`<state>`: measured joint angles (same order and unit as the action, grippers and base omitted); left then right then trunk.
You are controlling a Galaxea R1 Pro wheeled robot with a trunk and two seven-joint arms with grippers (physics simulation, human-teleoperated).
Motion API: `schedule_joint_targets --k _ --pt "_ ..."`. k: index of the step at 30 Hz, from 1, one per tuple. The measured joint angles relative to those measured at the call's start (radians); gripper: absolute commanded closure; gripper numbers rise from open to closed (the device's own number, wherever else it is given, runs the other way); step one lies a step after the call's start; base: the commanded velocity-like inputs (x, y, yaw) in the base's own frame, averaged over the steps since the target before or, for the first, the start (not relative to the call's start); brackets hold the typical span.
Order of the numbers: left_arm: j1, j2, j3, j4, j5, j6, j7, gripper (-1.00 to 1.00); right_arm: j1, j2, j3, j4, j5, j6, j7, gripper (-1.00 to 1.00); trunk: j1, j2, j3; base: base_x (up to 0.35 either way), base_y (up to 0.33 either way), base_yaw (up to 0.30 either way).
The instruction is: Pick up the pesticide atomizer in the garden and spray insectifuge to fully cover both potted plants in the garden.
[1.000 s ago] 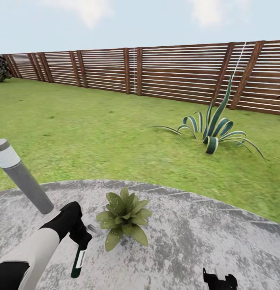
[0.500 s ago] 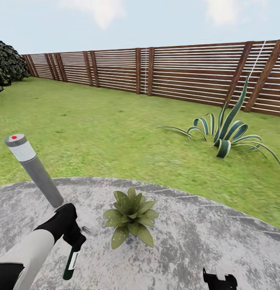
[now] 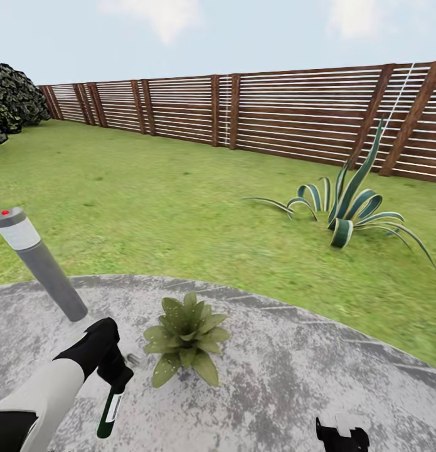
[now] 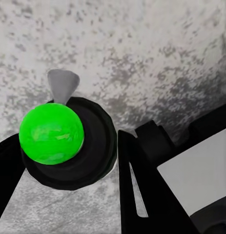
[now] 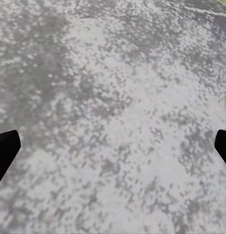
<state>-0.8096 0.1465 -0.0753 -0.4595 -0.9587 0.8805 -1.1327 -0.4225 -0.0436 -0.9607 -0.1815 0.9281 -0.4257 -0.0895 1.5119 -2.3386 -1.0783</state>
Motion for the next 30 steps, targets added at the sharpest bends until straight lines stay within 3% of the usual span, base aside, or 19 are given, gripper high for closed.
schedule_joint_targets --k 8,12,24,30 --pt "0.02 -0.004 -0.001 0.003 0.001 -0.001 0.0 1.0 0.0 0.0 0.0 0.0 0.0 0.0 0.0 -1.0 0.0 0.0 0.0 0.032 -0.025 0.268" --pt "0.02 -0.007 -0.001 0.002 0.001 0.0 0.001 1.0 0.0 -0.002 0.0 0.0 0.0 0.0 0.001 -1.0 0.0 0.0 0.0 -0.016 -0.046 0.065" --pt "0.02 -0.003 0.0 -0.011 0.005 0.0 0.001 1.0 0.0 -0.004 0.0 -0.001 0.002 -0.001 0.002 -1.0 0.0 0.0 0.0 -0.061 -0.251 0.004" --pt "0.02 -0.003 0.0 -0.011 0.005 0.0 0.007 1.0 0.0 -0.002 0.0 0.0 0.002 -0.001 0.002 -1.0 0.0 0.0 0.0 0.0 -0.272 0.167"
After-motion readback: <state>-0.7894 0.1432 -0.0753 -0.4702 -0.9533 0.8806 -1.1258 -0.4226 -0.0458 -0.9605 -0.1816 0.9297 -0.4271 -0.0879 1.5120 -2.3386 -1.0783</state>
